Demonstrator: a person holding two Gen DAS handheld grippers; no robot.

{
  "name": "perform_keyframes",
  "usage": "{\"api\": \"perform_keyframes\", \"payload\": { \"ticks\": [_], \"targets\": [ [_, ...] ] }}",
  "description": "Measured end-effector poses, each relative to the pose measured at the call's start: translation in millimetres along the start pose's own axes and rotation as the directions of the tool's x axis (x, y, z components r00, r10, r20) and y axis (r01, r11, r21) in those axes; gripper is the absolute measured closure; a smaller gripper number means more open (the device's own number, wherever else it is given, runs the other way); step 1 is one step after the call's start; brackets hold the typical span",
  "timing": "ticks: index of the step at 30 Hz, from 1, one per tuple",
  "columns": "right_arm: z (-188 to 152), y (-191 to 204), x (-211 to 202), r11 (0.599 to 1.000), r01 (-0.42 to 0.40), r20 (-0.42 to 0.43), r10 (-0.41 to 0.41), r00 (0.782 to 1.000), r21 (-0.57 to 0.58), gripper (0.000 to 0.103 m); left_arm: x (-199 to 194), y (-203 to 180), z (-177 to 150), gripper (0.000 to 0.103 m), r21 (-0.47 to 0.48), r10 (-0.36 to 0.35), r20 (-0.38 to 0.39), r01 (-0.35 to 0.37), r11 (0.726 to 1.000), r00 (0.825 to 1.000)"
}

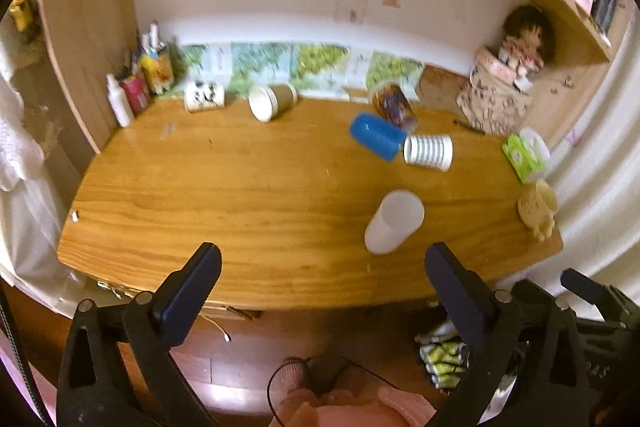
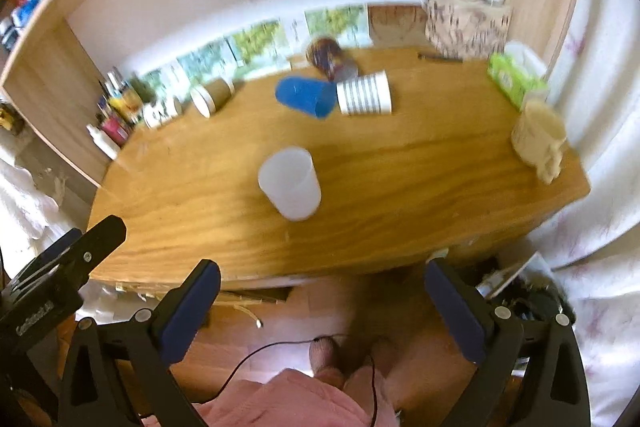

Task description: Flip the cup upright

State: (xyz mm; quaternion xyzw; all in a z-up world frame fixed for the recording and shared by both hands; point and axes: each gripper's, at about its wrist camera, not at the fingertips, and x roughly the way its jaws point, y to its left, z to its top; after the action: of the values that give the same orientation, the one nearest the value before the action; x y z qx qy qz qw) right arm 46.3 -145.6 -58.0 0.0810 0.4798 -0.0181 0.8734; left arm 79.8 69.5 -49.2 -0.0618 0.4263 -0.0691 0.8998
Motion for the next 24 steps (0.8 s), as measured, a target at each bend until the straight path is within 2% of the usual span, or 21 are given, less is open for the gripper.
{"api": "perform_keyframes", "payload": {
  "ticks": [3,7,9,13,16,24],
  "targets": [
    [1,-1,-21,1.000,-0.002,0.087,0.003,0.996,-0.019,0.001,-10,-3,3,0.001,-0.042,0.024,0.025,-0.023,0.999,0.999],
    [-1,-7,-40,0.999,-0.001,0.195,0.010,0.981,-0.048,0.001,-25,-12,-7,0.001,-0.071,0.110,0.107,-0.103,0.992,0.988],
    [-5,-8,-51,0.997,-0.003,0.259,0.022,0.966,-0.072,0.001,-30,-19,-11,0.001,-0.054,0.146,0.131,-0.140,0.989,0.981],
    [-11,-7,-62,0.992,-0.031,0.329,0.069,0.942,-0.121,0.001,-40,-34,-19,0.001,-0.007,0.166,0.185,-0.168,0.986,0.969],
    [-14,-7,-62,0.989,-0.037,0.337,0.084,0.938,-0.144,0.001,-44,-39,-22,0.001,-0.005,0.186,0.212,-0.190,0.982,0.959],
    [-15,-19,-54,0.991,-0.044,0.287,0.080,0.955,-0.130,0.001,-53,-48,-27,0.001,-0.020,0.204,0.257,-0.206,0.978,0.945]
  ]
}}
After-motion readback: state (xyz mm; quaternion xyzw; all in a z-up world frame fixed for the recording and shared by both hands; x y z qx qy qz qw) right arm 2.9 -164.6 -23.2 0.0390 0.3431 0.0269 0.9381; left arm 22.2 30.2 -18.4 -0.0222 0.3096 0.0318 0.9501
